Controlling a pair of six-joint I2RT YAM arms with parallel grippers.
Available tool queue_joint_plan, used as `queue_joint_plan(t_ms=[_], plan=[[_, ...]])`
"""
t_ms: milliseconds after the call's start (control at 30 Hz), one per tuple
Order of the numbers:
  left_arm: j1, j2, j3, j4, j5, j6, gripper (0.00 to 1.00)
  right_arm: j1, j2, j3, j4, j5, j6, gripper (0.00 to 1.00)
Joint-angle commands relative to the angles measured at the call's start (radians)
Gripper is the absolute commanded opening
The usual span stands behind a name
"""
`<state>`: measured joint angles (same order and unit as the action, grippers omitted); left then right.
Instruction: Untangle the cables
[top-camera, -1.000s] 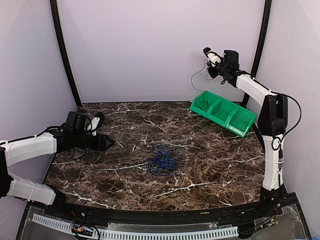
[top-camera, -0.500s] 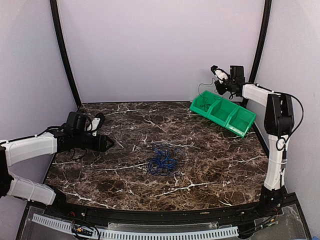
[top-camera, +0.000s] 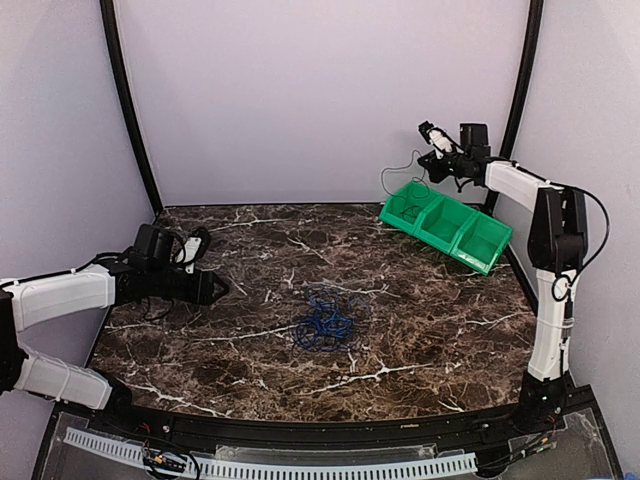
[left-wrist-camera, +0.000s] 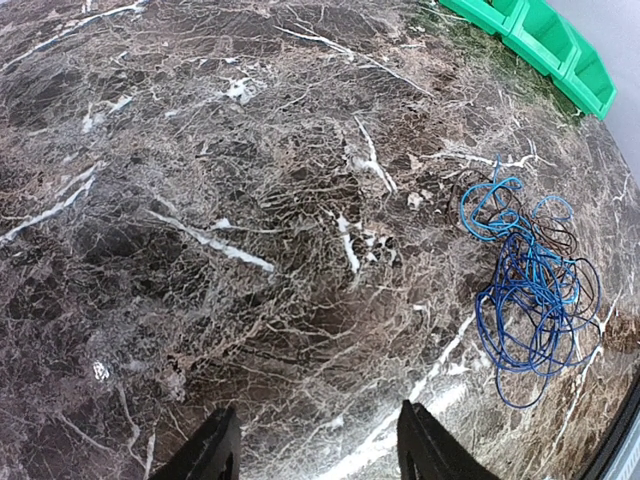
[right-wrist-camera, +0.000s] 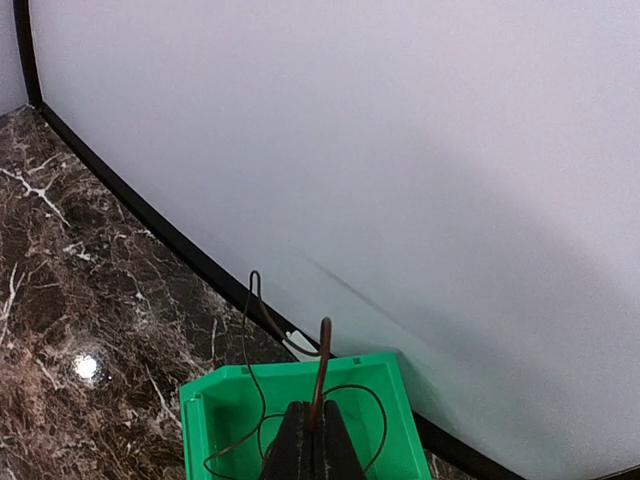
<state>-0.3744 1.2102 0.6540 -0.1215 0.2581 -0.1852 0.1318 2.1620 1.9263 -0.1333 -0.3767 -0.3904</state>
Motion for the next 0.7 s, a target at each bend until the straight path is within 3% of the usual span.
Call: queue_joint_plan(t_ms=[0, 467, 633, 667], plan=[[-0.003, 0.006, 0.015, -0.014, 0.017, -0.005, 0.56, 0.001, 0.059, 0.052, 0.033, -0.069, 0.083, 0.0], [-0.004, 0.019, 0.018, -0.015, 0.024, -0.005, 0.56, -0.04, 0.169, 0.022, -0.005, -0.103, 0.183, 0.0], [-0.004, 0.024, 0.024, -0.023, 0.026, -0.002, 0.56, -0.04, 0.174, 0.028, -0.036, -0.008, 0.2, 0.0], [-0.004, 0.022, 0.024, -0.023, 0.027, -0.002, 0.56, -0.04, 0.168, 0.025, -0.049, 0.01, 0.199, 0.04]])
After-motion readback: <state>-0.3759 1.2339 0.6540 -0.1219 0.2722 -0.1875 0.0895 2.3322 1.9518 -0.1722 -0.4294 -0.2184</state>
